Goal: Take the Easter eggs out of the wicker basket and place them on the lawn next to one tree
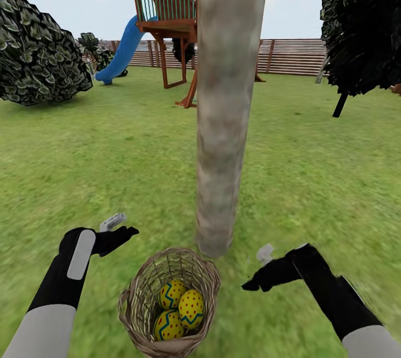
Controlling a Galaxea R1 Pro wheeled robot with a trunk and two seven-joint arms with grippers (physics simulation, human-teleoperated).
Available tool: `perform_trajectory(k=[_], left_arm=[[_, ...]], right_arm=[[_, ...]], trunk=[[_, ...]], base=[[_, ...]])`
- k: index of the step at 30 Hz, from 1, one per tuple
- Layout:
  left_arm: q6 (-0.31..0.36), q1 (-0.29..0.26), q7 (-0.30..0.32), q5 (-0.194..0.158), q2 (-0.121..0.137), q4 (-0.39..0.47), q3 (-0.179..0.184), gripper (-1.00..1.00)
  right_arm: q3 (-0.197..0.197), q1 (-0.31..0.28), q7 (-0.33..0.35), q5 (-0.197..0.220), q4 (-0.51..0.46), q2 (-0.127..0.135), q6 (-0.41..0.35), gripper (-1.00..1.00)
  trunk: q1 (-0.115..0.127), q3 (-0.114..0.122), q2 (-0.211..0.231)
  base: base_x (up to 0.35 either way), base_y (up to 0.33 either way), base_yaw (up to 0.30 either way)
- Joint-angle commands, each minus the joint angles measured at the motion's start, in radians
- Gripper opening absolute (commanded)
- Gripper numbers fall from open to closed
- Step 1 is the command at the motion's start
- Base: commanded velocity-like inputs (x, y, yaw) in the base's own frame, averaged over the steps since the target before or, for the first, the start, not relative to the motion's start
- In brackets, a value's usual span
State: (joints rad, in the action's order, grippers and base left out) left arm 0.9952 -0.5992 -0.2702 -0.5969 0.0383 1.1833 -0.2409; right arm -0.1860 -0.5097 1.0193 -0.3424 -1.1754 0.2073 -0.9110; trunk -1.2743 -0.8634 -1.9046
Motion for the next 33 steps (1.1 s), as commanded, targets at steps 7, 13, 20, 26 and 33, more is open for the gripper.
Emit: perform_trajectory(k=[7,13,20,26,33], left_arm=[[0.005,-0.001,-0.009,-0.013,0.001,0.009,-0.001,1.0],[0.005,-0.001,-0.009,-0.014,0.001,0.004,-0.002,1.0],[0.005,-0.001,-0.009,-0.013,0.0,-0.022,-0.002,1.0],[0.005,0.001,-0.009,-0.014,0.0,-0.029,-0.001,1.0],[0.005,0.001,-0.008,-0.014,-0.001,-0.03,-0.001,1.0]], right_arm=[[-0.138,0.009,-0.11,-0.106,-0.034,-0.174,-0.044,1.0],[-0.222,0.01,-0.177,-0.23,-0.016,-0.271,-0.044,1.0],[-0.256,0.01,-0.19,-0.249,0.009,-0.31,-0.045,1.0],[-0.257,0.01,-0.251,-0.248,0.02,-0.323,-0.045,1.0],[-0.256,0.009,-0.262,-0.249,0.027,-0.319,-0.042,1.0]], trunk=[[0.0,-0.001,0.0],[0.0,-0.001,0.0],[0.0,-0.001,0.0],[0.0,-0.001,0.0],[0.0,-0.001,0.0]], base=[[0.0,0.0,0.0],[0.0,0.0,0.002],[0.0,0.0,0.231],[0.029,0.037,0.271],[0.113,0.161,0.039]])
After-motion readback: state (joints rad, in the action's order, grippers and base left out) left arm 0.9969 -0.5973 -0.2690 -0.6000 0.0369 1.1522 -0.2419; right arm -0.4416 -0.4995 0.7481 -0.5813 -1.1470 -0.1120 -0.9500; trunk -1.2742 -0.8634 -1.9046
